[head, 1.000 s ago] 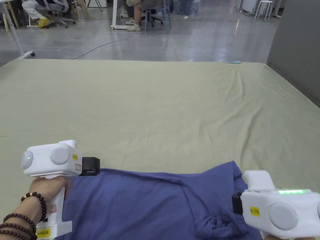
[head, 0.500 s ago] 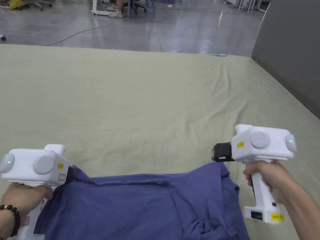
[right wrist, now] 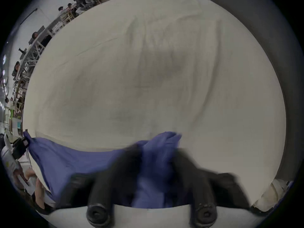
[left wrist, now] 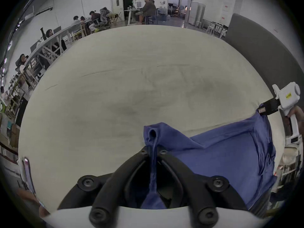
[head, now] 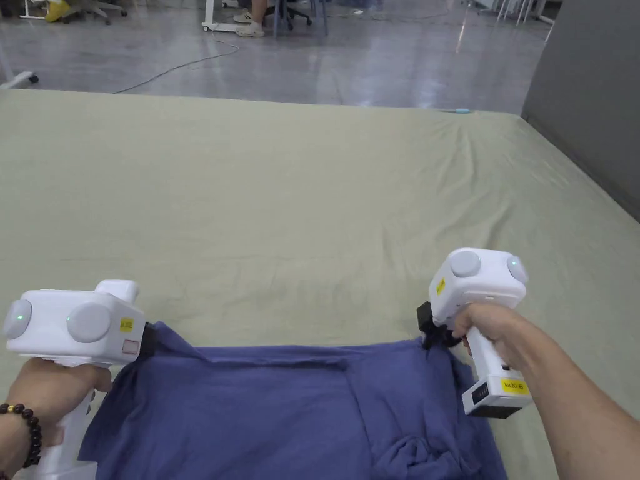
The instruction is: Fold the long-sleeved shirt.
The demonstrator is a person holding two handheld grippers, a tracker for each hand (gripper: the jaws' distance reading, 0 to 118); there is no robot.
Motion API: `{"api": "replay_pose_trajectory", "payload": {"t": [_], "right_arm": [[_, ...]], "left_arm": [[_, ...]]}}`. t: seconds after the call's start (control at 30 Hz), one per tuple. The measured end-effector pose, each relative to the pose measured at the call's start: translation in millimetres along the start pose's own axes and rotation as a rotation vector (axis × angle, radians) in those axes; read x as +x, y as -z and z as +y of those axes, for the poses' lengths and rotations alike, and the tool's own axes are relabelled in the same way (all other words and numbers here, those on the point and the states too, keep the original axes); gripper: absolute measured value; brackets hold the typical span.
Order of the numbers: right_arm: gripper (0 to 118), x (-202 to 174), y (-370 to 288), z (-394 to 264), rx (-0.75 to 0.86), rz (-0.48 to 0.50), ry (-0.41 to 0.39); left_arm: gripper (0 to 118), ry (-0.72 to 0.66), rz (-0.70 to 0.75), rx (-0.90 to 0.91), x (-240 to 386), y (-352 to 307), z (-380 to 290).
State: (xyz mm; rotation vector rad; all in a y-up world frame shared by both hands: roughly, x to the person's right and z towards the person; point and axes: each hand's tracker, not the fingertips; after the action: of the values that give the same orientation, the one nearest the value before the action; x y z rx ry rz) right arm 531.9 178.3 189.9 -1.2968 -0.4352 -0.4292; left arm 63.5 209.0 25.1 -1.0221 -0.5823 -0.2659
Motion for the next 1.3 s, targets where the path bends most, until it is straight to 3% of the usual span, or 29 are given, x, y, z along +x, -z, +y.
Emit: {"api": "replay_pose_trajectory", "payload": {"t": [0.03,0.1,0.27,0.57,0.7,0.77,0.9,1.03,1.17,1.23,1.27,1.3], "right_arm": [[11,-1,-5,-1,0.019,0.028,0.003],[11,-5,-17,-6,0.051,-0.021,-0.038],[11,-2,-85,-40,0.214,0.074,-0.095],[11,19,-180,-200,0.418,0.112,-0.191],[11,26,-184,-268,0.384,0.133,-0.231],[11,28,-170,-291,0.301,0.137,-0.296],[11,24,-127,-323,0.147,0.083,-0.358],[11,17,-90,-332,0.079,-0.009,-0.407],[14,17,-87,-328,0.128,-0.023,-0.349],[29,15,-85,-329,0.133,-0.033,-0.349],[44,14,-86,-330,0.161,-0.074,-0.364],[67,14,-91,-332,0.174,-0.12,-0.386]], "left_arm": [[0,-0.003,-0.005,-0.005,0,0,0],[0,-0.011,0.0,-0.006,0,-6,-1],[0,-0.004,-0.026,0.078,-2,-53,-11],[0,0.011,-0.071,0.181,-7,-152,-100],[0,0.026,-0.09,0.149,-3,-169,-153],[0,0.04,-0.095,0.084,0,-171,-178],[0,0.077,-0.096,-0.096,7,-149,-217],[0,0.076,-0.074,-0.155,8,-112,-238],[0,0.027,-0.071,-0.105,8,-97,-245],[2,0.008,-0.061,-0.108,9,-95,-245],[10,0.002,-0.06,-0.107,8,-97,-243],[37,0.004,-0.076,-0.111,7,-101,-242]]}}
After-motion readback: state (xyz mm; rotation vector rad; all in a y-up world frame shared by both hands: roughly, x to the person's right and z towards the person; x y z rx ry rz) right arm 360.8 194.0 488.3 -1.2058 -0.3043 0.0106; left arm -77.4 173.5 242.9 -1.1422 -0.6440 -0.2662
